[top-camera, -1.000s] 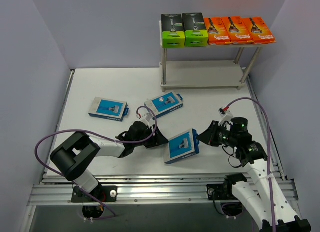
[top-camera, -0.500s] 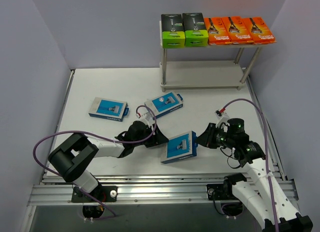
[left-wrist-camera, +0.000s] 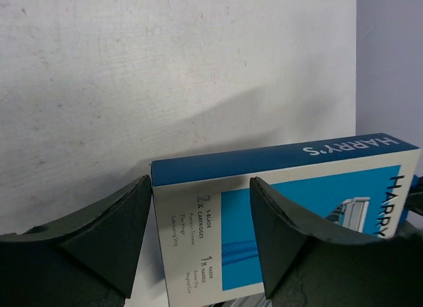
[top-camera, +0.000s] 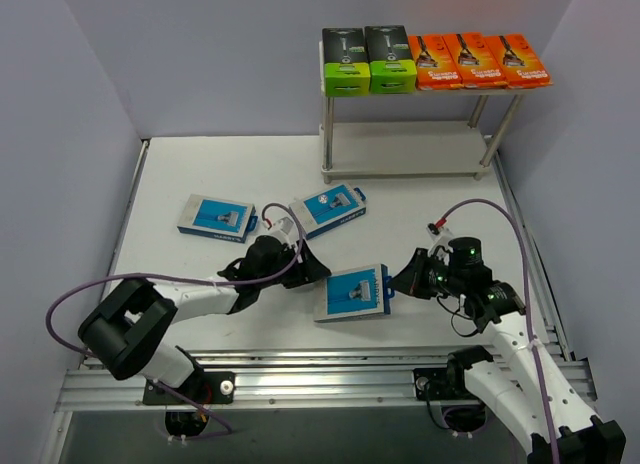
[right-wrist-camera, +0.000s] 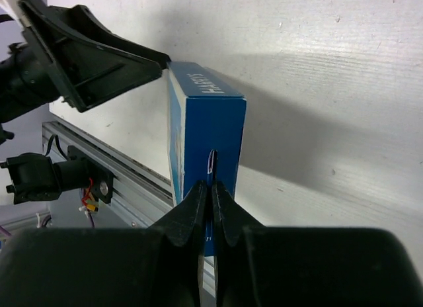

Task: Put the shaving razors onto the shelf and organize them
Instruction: Place the shaving razor onto shelf

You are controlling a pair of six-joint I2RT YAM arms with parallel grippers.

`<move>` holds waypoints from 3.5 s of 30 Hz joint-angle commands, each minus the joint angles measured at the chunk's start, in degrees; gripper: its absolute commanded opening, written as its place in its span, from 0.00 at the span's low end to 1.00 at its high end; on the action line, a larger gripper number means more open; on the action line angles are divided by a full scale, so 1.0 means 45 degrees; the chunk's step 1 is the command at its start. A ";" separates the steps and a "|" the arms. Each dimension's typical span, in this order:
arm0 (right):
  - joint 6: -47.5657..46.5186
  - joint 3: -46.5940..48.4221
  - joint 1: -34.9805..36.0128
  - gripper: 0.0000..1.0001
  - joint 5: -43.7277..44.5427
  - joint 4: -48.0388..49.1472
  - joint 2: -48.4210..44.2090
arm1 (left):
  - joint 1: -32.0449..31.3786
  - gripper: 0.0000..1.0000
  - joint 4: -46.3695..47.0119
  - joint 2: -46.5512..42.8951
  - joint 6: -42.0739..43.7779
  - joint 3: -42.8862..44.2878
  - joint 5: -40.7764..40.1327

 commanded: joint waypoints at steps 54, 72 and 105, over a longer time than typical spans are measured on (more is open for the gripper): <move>0.8800 0.2438 -0.3090 0.00 0.4321 1.9386 0.9008 | 0.5343 0.86 -0.9500 -0.7343 0.7674 0.4899 -0.1174; 1.1282 0.3334 -0.3305 0.00 0.2795 2.5387 1.2935 | 0.5362 0.87 -0.9461 -0.7109 0.7713 0.4957 -0.0998; 1.1714 0.1736 -0.6019 0.00 0.1367 2.5352 1.3172 | 0.5616 0.87 -0.9305 -0.6639 0.7576 0.5016 -0.0490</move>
